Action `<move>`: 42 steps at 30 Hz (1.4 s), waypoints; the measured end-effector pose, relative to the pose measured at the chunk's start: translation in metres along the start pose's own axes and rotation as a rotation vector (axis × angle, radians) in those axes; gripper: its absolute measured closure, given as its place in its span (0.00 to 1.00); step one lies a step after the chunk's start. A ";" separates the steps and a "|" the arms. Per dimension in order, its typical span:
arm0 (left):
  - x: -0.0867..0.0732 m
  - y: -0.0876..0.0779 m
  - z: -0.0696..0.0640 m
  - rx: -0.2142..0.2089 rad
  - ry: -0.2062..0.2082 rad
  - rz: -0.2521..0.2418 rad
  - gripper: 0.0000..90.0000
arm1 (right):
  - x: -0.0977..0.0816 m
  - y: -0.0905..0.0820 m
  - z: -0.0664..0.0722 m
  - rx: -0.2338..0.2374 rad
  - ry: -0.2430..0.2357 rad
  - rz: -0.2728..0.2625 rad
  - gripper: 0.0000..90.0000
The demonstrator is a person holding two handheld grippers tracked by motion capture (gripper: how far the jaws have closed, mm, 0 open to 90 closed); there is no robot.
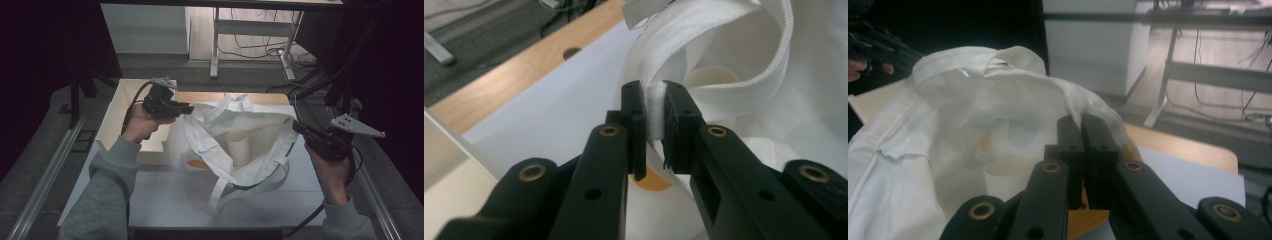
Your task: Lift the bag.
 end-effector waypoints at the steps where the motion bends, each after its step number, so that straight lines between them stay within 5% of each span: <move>1: 0.001 -0.002 0.000 0.000 -0.002 -0.009 0.90 | 0.003 0.000 0.001 0.000 -0.006 -0.015 0.97; 15: 0.001 -0.010 0.002 0.030 -0.017 -0.099 0.91 | 0.011 0.010 -0.003 -0.001 -0.018 -0.055 0.98; 27: 0.028 -0.052 0.002 0.093 -0.011 -0.248 0.92 | 0.041 0.008 0.008 0.013 -0.057 -0.159 0.98; 31: 0.024 -0.039 0.005 0.125 -0.013 -0.199 0.92 | 0.034 0.020 0.005 0.001 -0.041 -0.107 0.98; 36: 0.012 -0.018 0.017 0.069 -0.059 -0.174 0.92 | 0.012 0.035 -0.007 -0.004 0.002 -0.046 0.98; 42: 0.007 0.009 0.019 0.098 -0.061 -0.114 0.92 | -0.003 0.044 -0.012 -0.041 -0.008 0.006 0.98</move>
Point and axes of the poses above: each handheld gripper's, and its own axes: y roughly forward along the jaws, x roughly out of its top, z roughly to its left, the point moved 2 cm from there along y, roughly forward along the jaws
